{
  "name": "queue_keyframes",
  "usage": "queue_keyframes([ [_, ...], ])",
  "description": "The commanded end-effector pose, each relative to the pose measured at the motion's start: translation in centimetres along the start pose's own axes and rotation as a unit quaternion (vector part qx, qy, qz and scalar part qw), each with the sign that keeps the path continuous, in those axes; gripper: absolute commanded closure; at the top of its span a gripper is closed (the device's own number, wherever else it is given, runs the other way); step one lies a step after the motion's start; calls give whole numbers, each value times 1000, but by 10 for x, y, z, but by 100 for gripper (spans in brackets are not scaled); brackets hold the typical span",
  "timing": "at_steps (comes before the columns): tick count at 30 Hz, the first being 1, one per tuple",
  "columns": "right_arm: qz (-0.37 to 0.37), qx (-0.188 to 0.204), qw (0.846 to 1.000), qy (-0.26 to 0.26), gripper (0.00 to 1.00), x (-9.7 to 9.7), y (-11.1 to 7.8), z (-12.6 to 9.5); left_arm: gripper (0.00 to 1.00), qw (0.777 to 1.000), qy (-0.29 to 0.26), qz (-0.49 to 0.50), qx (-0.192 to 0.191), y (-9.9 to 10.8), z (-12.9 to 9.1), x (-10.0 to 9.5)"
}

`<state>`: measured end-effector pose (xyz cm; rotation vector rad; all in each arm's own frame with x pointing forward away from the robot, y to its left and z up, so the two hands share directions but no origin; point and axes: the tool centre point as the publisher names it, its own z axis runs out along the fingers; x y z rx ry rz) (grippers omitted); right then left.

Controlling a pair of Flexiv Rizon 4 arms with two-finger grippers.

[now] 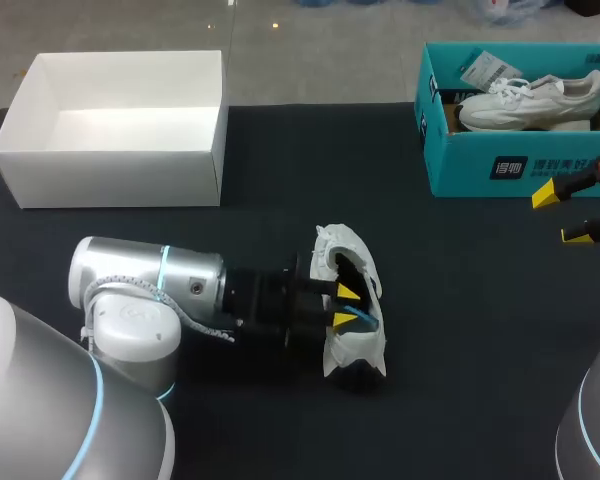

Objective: Take the shoe out of the shoebox, open the shoe tongue, remove and reinsert the insole, then place the shoe into the shoebox

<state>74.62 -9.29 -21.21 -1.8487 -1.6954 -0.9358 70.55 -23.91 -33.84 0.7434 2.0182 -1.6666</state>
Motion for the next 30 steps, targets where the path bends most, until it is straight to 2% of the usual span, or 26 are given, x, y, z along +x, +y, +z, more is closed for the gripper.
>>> queue_keyframes([
  [1, 1, -1, 1000, -2, 0, 0, -1, 0, 60, 1000, -5, 7, -6, -19, -18, 3],
  [2, 1, -1, 1000, -2, 0, 0, -1, 0, 62, 1000, -4, 13, -12, -20, -19, 3],
  [4, 1, -1, 1000, -2, 0, 0, -1, 0, 78, 1000, -1, 14, -15, -21, -21, 3],
  [5, 1, -1, 1000, -2, 0, 0, -1, 0, 81, 1000, -1, 15, -17, -21, -22, 3],
  [6, 1, -1, 1000, -2, 0, 0, -1, 0, 94, 1000, 1, 15, -20, -20, -23, 4],
  [7, 1, -1, 1000, -2, 0, 0, -1, 0, 100, 1000, 2, 13, -20, -19, -22, 5],
  [17, 1, -1, 1000, -2, 0, 0, -1, 0, 100, 999, 34, -16, -1, -5, -1, 18],
  [27, 1, -1, 1000, -2, 0, 0, -1, 0, 100, 997, 64, -31, 1, -10, -1, 23],
  [28, 1, -1, 1000, -2, 0, 0, -1, 0, 91, 997, 66, -32, 3, -13, -3, 23],
  [29, 1, -1, 1000, -2, 0, 0, -1, 0, 65, 997, 66, -33, 4, -16, -4, 23],
  [30, 1, -1, 1000, -2, 0, 0, -1, 0, 45, 997, 68, -33, 4, -19, -6, 23],
])
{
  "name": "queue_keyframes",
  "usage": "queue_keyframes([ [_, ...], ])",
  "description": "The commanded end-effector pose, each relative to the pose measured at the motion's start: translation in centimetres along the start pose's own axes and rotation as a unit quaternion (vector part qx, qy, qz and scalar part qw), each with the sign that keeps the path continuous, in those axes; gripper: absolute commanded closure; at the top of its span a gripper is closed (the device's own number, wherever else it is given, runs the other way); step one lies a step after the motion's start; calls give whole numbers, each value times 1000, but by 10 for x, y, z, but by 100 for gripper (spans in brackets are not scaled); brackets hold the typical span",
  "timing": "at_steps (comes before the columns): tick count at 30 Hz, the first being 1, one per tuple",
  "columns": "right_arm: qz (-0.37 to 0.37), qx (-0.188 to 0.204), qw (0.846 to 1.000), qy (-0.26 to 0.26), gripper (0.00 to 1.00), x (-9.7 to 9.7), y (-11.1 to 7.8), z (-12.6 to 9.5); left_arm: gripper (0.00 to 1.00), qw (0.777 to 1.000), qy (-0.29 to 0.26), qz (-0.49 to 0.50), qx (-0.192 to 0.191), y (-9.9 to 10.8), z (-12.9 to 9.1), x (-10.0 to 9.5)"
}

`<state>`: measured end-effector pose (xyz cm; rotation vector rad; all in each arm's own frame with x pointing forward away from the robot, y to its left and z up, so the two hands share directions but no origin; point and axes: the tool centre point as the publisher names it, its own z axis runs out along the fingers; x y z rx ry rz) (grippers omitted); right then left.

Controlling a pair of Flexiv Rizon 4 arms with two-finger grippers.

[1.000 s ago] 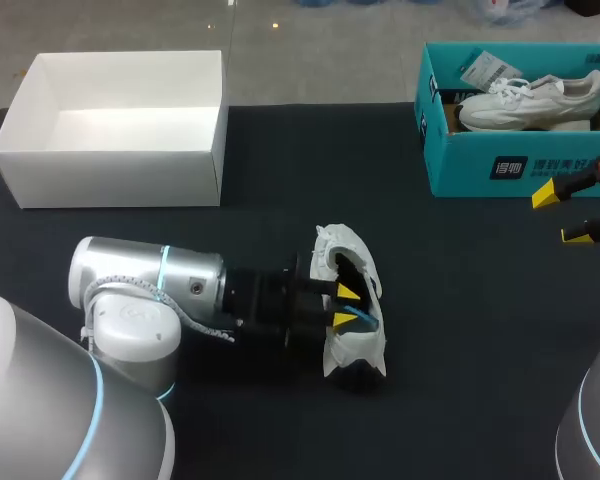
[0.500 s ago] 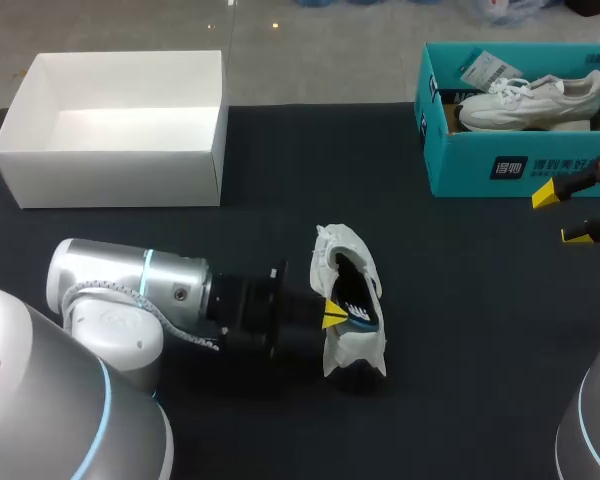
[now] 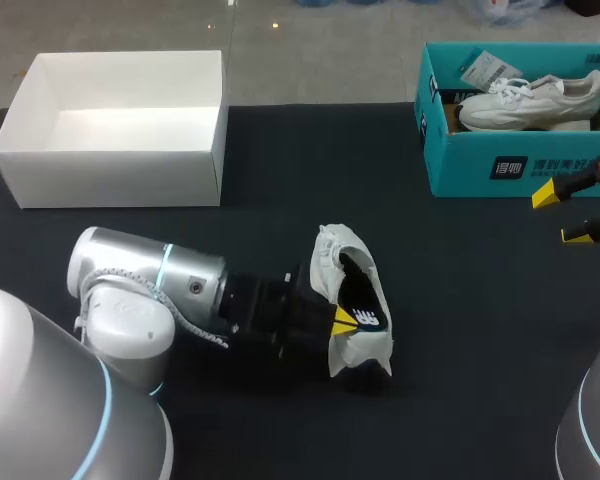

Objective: Take the shoe out of the shoebox, open the shoe tongue, remove and reinsert the insole, then place the shoe into the shoebox

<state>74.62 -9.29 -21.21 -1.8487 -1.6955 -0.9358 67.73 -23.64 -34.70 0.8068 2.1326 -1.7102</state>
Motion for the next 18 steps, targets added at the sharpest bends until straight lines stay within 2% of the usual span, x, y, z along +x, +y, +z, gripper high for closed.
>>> queue_keyframes([
  [1, 1, -1, 1000, -2, 0, 0, -1, 0, 11, 1000, 9, 0, -3, -12, -9, -4],
  [2, 1, -1, 1000, -2, 0, 0, -1, 0, 0, 1000, 5, 1, 0, -16, -14, -5],
  [6, 1, -1, 1000, -2, 0, 0, -1, 0, 0, 1000, -9, 10, 11, -31, -26, -15],
  [9, 1, -1, 1000, -2, 0, 0, -1, 0, 0, 1000, 4, 16, 19, -37, -31, -24],
  [10, 1, -1, 1000, -2, 0, 0, -1, 0, 38, 999, 23, 18, 25, -39, -35, -29],
  [11, 1, -1, 1000, -2, 0, 0, -1, 0, 82, 999, 39, 18, 26, -39, -38, -32],
  [12, 1, -1, 1000, -2, 0, 0, -1, 0, 100, 998, 60, 21, 15, -39, -42, -36],
  [15, 1, -1, 1000, -2, 0, 0, -1, 0, 100, 988, 156, 22, 2, -39, -53, -42],
  [17, 1, -1, 1000, -2, 0, 0, -1, 0, 100, 961, 273, 43, -12, -40, -60, -38],
  [18, 1, -1, 1000, -2, 0, 0, -1, 0, 100, 951, 307, 41, -26, -39, -63, -36],
])
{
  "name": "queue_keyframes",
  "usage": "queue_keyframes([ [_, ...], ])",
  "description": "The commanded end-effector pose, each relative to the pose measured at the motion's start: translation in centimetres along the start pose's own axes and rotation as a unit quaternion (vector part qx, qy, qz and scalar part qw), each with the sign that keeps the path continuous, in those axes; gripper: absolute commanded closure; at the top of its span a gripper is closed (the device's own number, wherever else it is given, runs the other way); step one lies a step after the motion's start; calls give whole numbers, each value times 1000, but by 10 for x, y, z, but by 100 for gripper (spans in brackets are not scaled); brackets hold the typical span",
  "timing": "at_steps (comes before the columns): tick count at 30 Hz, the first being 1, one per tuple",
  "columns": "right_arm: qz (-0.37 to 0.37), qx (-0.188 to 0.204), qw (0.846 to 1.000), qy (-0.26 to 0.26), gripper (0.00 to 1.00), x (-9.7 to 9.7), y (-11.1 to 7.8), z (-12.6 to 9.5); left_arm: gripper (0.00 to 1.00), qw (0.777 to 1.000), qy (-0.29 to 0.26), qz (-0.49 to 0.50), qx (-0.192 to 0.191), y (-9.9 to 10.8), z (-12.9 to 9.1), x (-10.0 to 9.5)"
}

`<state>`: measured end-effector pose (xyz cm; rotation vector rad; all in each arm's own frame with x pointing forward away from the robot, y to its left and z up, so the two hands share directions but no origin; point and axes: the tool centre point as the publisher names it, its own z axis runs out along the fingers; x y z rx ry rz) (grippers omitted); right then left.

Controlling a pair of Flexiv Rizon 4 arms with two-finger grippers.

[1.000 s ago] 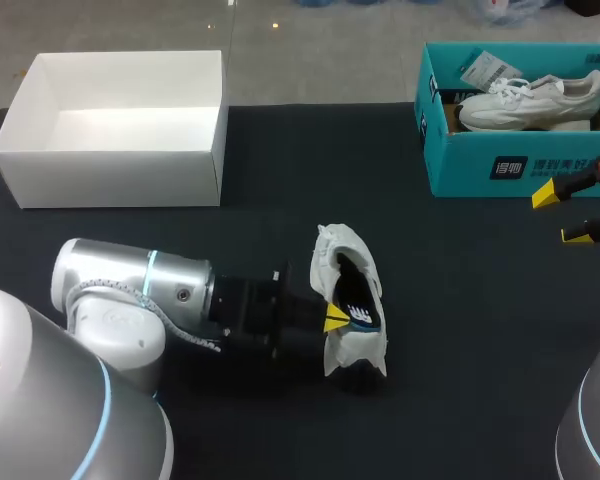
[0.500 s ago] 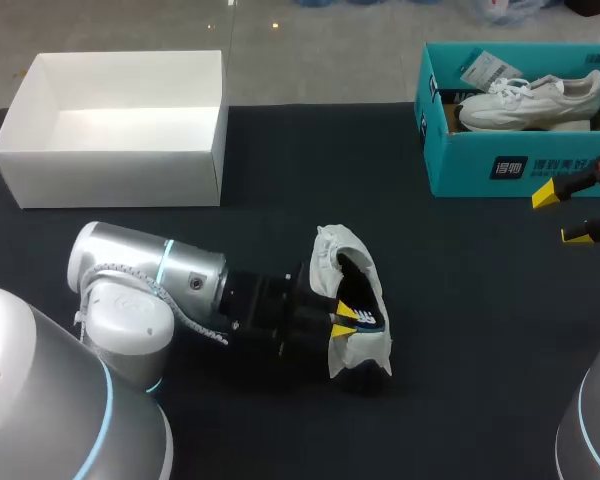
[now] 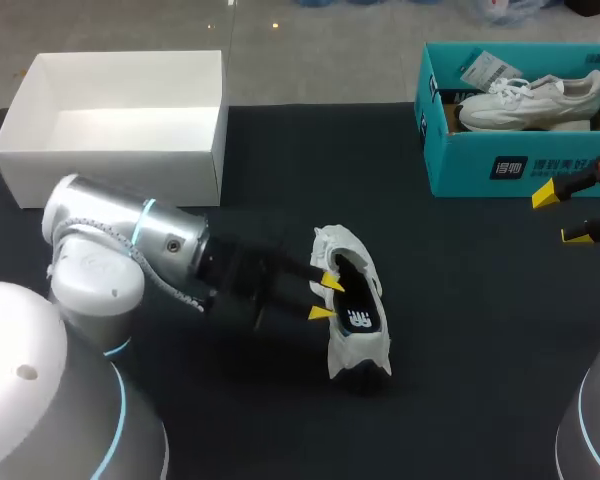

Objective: Take the shoe out of the shoebox, open the shoe tongue, remove and reinsert the insole, then place the shoe into the shoebox

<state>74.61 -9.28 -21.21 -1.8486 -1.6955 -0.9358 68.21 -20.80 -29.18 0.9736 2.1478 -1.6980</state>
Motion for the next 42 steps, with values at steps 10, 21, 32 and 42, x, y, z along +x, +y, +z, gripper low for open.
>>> queue_keyframes([
  [10, 1, -1, 1000, -2, 0, 0, -1, 0, 100, 971, 238, -12, -32, -4, -26, -11],
  [21, 1, -1, 1000, -2, 0, 0, -1, 0, 100, 925, 354, 91, -104, -7, -15, -16],
  [32, 1, -1, 1000, -2, 0, 0, -1, 0, 100, 861, 463, 168, -123, 2, 6, -7],
  [42, 1, -1, 1000, -2, 0, 0, -1, 0, 100, 839, 496, 180, -130, 20, 18, -4],
])
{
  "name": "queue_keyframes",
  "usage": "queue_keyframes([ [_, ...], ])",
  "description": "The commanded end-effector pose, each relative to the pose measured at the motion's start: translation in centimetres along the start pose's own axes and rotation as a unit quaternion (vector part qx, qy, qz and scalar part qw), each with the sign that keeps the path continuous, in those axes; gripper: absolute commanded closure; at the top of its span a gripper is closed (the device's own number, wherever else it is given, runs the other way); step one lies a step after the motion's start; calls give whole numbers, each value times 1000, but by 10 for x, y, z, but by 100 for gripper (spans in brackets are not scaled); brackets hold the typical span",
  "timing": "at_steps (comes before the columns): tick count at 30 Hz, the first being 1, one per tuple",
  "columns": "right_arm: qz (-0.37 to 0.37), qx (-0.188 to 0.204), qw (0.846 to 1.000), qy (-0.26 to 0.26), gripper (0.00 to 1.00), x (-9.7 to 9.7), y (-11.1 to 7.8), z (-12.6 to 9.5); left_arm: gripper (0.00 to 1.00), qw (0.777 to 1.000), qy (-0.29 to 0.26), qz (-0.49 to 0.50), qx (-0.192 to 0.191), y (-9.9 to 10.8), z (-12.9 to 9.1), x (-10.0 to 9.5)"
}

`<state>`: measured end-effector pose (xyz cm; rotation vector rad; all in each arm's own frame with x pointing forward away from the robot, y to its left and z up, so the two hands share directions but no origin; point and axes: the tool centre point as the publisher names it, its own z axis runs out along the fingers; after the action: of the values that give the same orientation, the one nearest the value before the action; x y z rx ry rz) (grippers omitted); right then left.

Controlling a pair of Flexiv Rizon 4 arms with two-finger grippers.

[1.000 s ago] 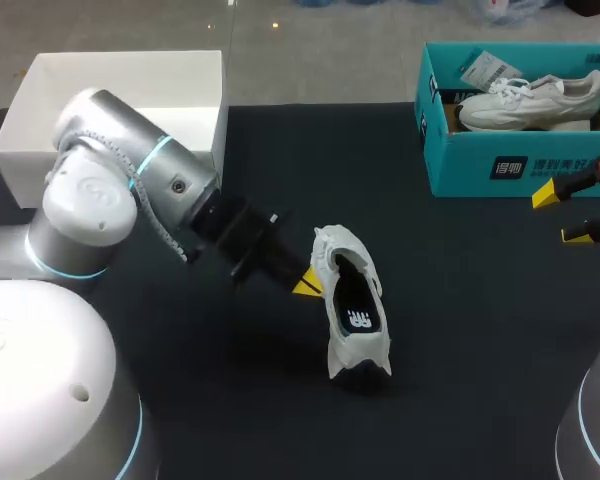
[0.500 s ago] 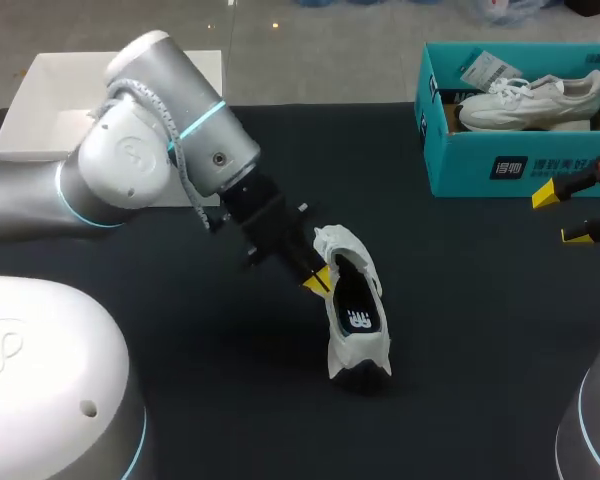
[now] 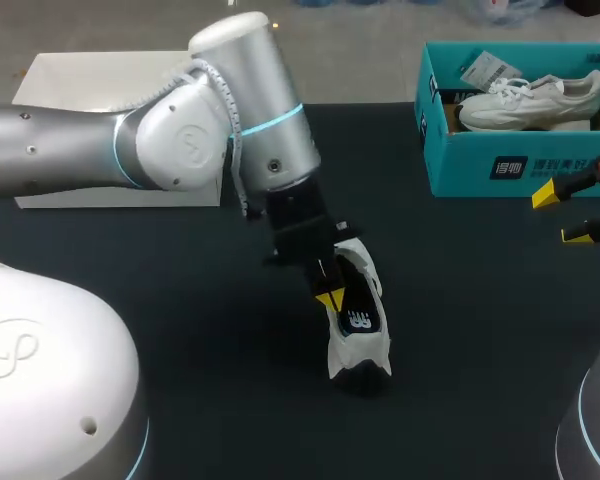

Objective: Take the shoe out of the shoebox, open the shoe tongue, remove and reinsert the insole, then place the shoe into the shoebox

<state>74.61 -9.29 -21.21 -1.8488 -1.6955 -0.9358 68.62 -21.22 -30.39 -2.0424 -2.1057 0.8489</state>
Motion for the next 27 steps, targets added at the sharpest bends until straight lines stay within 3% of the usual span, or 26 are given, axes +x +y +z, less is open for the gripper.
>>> queue_keyframes([
  [1, 1, -1, 1000, -2, 0, 0, -1, 0, 100, 995, 98, -22, -1, 12, 7, -11],
  [8, 1, -1, 1000, -2, 0, 0, -1, 0, 100, 994, 100, -40, -1, 16, 24, -20],
  [17, 1, -1, 1000, -2, 0, 0, -1, 0, 100, 988, 140, -55, -17, 18, 44, -12],
  [27, 1, -1, 1000, -2, 0, 0, -1, 0, 100, 985, 151, -79, -9, 25, 78, -9],
])
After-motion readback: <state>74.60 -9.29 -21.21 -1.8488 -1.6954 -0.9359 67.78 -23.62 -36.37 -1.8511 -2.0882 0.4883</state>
